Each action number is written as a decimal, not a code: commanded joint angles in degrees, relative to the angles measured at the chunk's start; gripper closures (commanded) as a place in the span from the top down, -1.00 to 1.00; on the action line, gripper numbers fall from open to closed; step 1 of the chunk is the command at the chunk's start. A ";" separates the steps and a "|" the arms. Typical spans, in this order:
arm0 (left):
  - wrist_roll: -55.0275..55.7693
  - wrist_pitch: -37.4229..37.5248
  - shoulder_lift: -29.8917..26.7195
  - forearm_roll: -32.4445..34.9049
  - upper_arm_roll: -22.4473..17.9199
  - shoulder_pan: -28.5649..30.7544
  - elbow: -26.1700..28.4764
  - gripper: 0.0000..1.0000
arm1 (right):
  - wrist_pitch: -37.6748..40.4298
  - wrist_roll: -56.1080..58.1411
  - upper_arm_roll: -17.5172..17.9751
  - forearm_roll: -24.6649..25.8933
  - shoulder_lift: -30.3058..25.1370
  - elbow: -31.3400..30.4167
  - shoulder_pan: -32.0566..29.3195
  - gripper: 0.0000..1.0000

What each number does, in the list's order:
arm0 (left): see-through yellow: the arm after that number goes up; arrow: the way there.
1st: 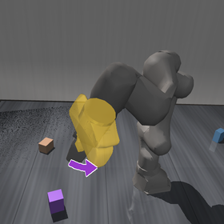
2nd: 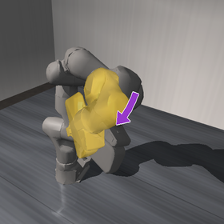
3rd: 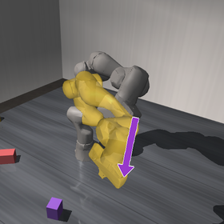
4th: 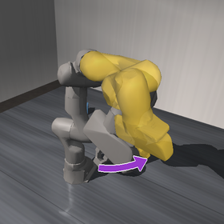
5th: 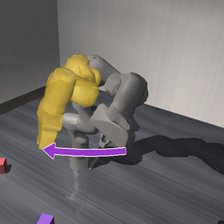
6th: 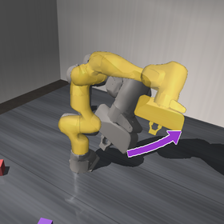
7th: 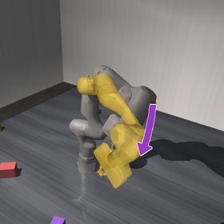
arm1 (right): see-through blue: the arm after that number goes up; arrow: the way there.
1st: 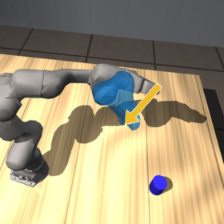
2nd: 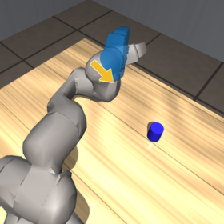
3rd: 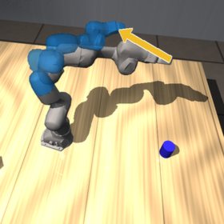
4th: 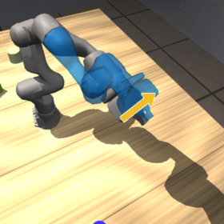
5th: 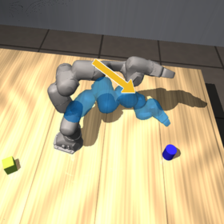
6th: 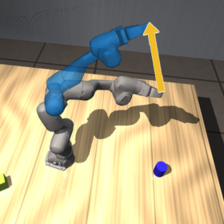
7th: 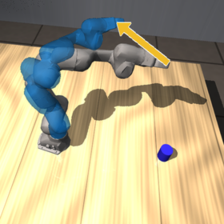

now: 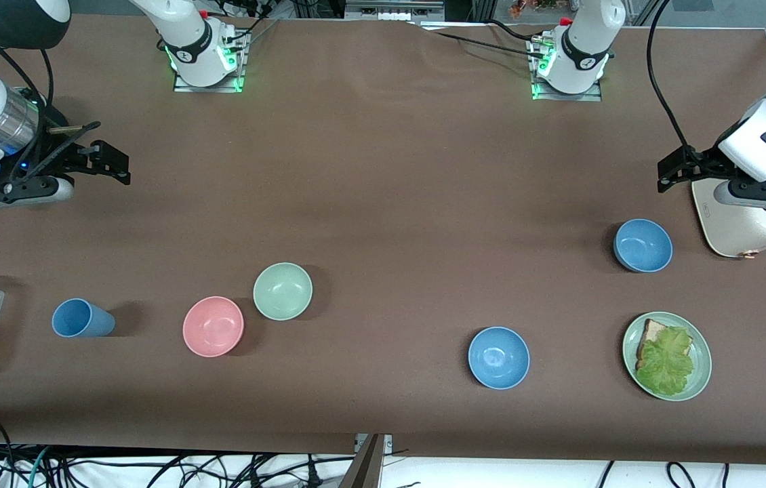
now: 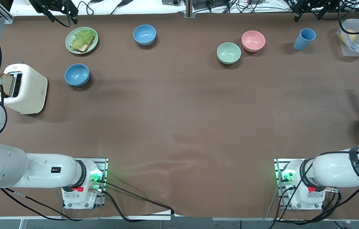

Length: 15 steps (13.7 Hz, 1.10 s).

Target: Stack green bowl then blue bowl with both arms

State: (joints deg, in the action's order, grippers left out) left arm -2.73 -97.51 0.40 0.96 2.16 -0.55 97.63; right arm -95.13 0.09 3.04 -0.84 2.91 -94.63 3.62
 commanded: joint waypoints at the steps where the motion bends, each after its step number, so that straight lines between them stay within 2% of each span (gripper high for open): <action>1: 0.36 1.35 0.30 -1.23 -0.41 -0.25 -1.30 1.00 | 0.65 0.61 1.01 0.31 -0.36 -0.12 -0.99 1.00; 6: 0.36 1.35 0.30 -1.14 -0.32 -0.33 -1.30 1.00 | -0.22 0.00 1.09 0.22 0.17 -0.56 -0.73 1.00; 9: 0.36 1.35 0.30 -1.14 -0.32 -0.33 -1.30 1.00 | -9.25 -7.26 1.18 -1.53 8.40 -0.12 4.35 1.00; 12: 0.36 1.35 0.30 -1.14 -0.32 -0.33 -1.30 1.00 | -22.51 -14.06 1.18 -2.15 17.81 0.14 10.25 1.00; 15: 0.36 1.35 0.30 -0.96 -0.32 -0.33 -1.30 1.00 | -31.41 -13.37 1.18 -1.98 27.47 2.42 10.52 0.99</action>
State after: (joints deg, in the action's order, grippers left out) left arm -2.66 -97.39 0.43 0.96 2.16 -0.56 97.50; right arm -124.00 -13.66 4.35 -2.39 25.07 -95.86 14.91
